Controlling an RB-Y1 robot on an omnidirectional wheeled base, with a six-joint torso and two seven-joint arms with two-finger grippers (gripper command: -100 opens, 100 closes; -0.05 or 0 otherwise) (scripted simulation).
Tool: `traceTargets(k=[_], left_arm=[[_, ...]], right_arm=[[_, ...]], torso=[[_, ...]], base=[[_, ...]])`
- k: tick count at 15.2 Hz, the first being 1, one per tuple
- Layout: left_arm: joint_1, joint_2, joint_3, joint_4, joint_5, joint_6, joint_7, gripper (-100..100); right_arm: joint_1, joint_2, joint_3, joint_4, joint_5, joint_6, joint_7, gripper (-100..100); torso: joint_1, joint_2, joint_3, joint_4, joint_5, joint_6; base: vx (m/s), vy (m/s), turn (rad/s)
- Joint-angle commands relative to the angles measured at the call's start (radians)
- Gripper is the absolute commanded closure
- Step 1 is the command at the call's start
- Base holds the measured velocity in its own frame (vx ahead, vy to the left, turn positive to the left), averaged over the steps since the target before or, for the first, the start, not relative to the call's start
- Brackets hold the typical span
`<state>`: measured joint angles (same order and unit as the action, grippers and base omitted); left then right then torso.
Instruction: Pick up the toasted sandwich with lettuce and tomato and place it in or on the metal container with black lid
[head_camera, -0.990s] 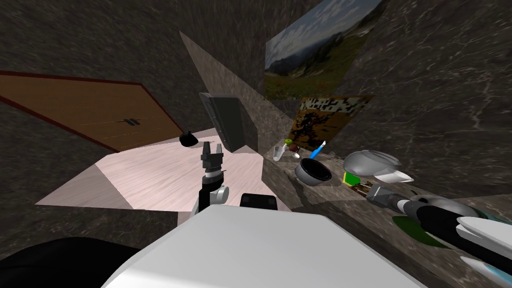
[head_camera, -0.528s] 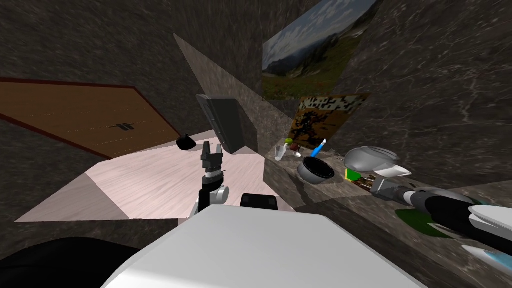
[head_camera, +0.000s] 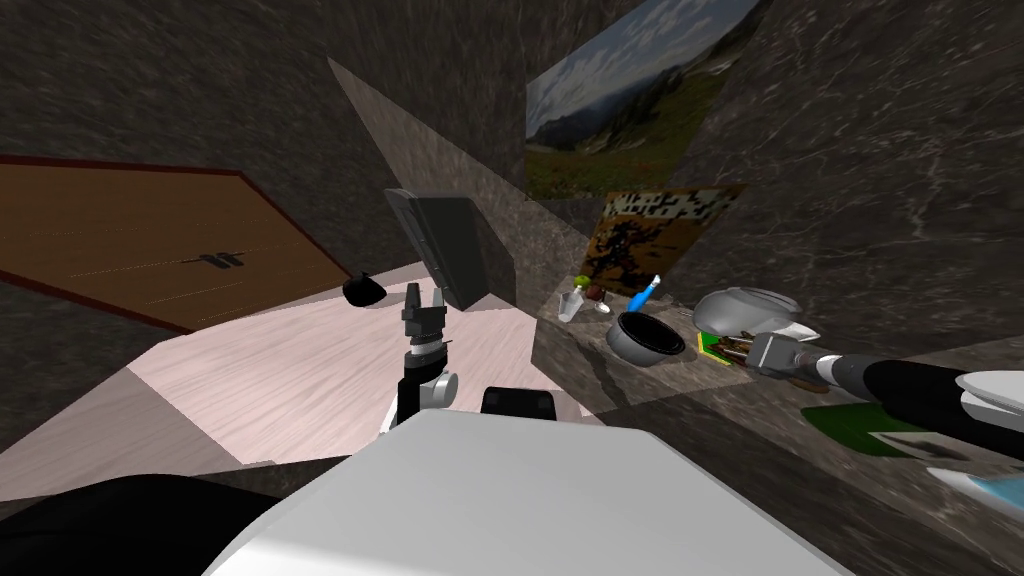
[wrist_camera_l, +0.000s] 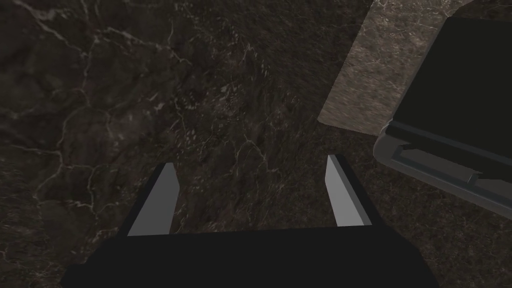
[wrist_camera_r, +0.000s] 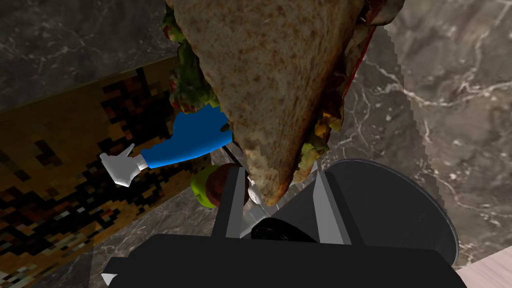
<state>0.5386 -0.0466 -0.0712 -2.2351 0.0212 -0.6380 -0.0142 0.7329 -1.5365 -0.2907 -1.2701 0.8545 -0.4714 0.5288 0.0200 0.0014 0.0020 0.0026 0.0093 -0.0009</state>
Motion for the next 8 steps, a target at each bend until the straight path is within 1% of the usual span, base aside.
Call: traceTargets(k=[1,3,4,8], left_arm=[[0.000,0.000,0.000,0.000,0.000,0.000,0.000,0],[0.000,0.000,0.000,0.000,0.000,0.000,0.000,0],[0.000,0.000,0.000,0.000,0.000,0.000,0.000,0],[0.000,0.000,0.000,0.000,0.000,0.000,0.000,0]], right_arm=[[0.016,-0.030,-0.023,-0.005,-0.006,-0.011,-0.018,100],[0.020,-0.055,-0.036,-0.002,-0.011,-0.023,-0.031,100],[0.024,-0.079,-0.048,-0.001,-0.016,-0.035,-0.043,100],[0.033,-0.133,-0.074,0.002,-0.025,-0.059,-0.068,100]], torso=[[0.000,0.000,0.000,0.000,0.000,0.000],[-0.002,0.000,0.000,0.000,0.000,0.000],[-0.003,0.000,0.000,0.000,0.000,0.000],[0.000,0.000,0.000,0.000,0.001,-0.001]], base=[[0.011,0.126,-0.076],[0.022,0.102,-0.075],[0.018,0.125,-0.082],[0.019,0.131,-0.081]])
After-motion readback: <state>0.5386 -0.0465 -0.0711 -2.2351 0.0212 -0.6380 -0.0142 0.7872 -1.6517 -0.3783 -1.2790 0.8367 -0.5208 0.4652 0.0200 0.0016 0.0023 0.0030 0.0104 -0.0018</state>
